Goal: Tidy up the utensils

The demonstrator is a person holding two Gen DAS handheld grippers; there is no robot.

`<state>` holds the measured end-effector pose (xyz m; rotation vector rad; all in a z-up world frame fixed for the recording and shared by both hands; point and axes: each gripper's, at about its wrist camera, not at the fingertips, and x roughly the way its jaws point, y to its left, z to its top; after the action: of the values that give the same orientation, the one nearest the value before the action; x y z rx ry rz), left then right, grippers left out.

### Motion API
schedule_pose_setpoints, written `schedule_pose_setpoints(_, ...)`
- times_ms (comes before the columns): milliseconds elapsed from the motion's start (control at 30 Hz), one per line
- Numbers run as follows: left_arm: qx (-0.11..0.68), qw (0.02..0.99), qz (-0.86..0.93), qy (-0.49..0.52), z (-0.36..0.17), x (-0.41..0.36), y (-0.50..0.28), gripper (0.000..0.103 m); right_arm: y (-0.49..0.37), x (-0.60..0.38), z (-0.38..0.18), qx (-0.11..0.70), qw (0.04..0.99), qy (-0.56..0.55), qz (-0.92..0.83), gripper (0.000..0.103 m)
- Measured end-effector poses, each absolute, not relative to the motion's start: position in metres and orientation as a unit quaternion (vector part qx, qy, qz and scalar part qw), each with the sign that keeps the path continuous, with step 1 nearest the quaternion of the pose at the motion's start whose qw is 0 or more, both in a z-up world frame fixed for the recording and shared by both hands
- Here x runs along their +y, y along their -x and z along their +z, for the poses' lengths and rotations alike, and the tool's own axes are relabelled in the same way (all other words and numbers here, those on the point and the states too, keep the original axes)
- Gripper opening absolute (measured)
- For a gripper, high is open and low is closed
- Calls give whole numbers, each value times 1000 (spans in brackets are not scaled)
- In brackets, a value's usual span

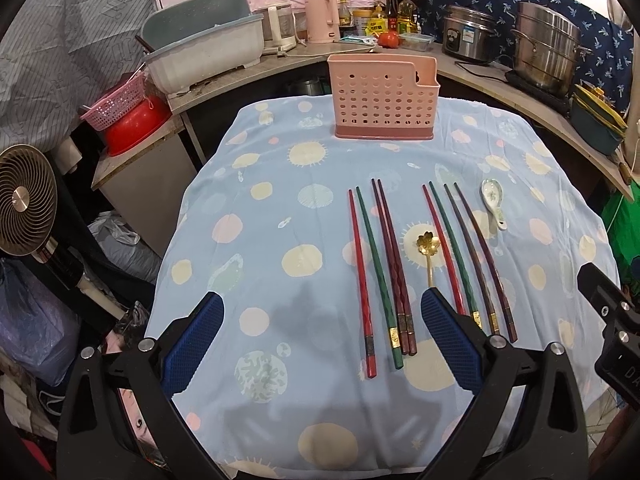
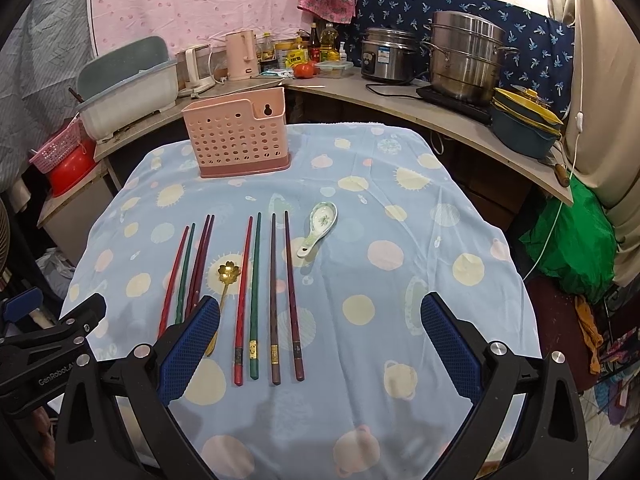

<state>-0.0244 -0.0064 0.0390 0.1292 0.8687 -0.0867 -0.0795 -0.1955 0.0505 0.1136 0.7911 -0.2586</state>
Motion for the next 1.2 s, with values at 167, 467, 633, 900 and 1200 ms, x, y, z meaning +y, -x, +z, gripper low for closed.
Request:
schedule_pose_setpoints(167, 419, 904, -56, -58, 39, -10, 24, 94, 80, -200, 50, 383, 913, -60, -128, 96)
schedule_pose_setpoints(467, 415, 905, -78, -47, 42, -12, 22, 94, 80, -205, 52, 380, 914, -61, -132, 96)
schedule_pose_setpoints(633, 413, 906, -84, -43, 44, -12, 20, 94, 79, -206, 53, 380, 913, -62, -132, 96)
schedule_pose_setpoints(900, 412, 906, -92, -34, 45, -11, 19, 94, 79, -206, 54, 380, 914, -61, -131, 96)
schedule_pose_setpoints(1200, 414, 905, -90, -33, 44, -8, 18, 94, 76, -205, 56, 380, 914, -60, -131, 96)
